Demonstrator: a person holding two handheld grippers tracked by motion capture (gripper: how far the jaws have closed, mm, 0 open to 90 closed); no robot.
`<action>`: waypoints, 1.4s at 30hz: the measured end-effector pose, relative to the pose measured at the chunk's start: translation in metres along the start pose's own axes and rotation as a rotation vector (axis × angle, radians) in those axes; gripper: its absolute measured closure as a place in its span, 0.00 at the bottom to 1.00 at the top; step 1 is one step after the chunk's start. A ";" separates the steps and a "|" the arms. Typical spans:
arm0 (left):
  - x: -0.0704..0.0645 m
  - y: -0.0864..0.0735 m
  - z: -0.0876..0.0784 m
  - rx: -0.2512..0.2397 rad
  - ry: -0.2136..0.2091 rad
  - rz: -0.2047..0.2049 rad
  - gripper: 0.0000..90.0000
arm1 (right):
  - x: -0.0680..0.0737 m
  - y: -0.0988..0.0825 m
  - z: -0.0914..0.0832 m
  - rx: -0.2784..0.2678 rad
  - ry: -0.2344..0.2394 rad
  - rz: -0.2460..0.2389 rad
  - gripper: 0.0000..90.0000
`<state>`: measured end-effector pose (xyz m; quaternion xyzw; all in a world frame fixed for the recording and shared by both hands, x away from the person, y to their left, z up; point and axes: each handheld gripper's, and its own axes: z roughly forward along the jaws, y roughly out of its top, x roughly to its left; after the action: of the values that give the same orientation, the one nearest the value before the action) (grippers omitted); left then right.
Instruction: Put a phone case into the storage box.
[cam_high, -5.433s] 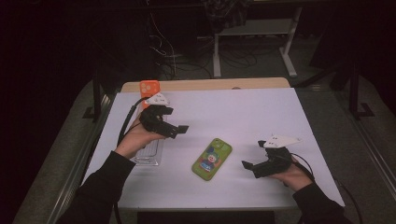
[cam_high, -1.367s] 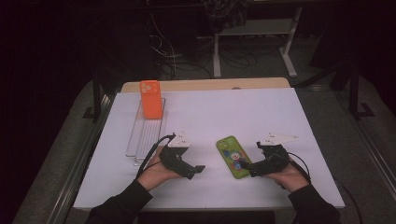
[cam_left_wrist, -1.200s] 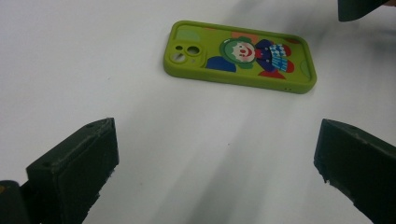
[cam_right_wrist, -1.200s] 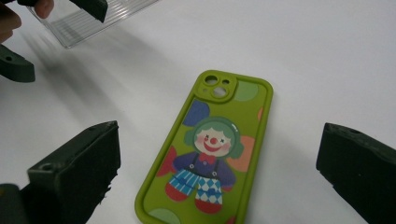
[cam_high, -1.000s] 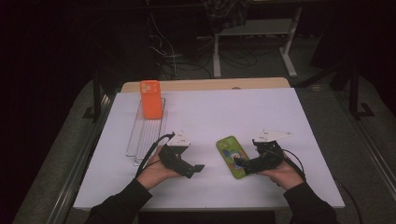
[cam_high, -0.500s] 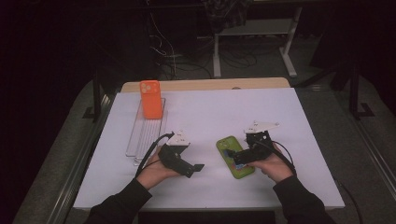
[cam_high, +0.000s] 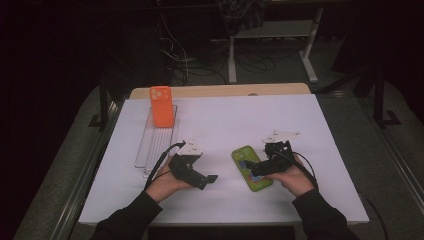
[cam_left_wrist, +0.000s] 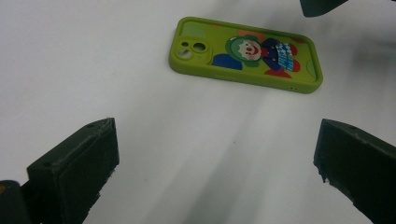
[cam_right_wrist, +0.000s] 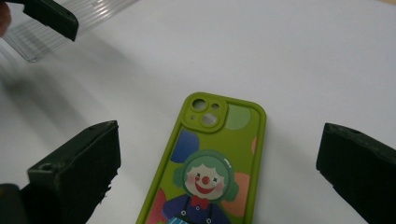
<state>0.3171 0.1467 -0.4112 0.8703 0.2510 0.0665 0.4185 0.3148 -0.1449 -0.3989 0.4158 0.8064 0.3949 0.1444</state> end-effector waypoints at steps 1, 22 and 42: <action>0.000 0.000 0.000 0.001 -0.001 0.002 0.00 | 0.000 0.000 0.000 0.000 -0.002 0.000 0.00; 0.000 -0.004 0.000 0.001 0.003 -0.028 0.00 | 0.011 -0.022 0.017 0.134 -0.030 -0.007 0.00; -0.001 -0.006 0.003 0.006 -0.011 -0.031 0.00 | 0.017 -0.030 0.032 0.232 -0.059 -0.030 0.03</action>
<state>0.3154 0.1476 -0.4171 0.8678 0.2625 0.0546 0.4184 0.3057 -0.1257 -0.4408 0.4289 0.8482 0.2846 0.1247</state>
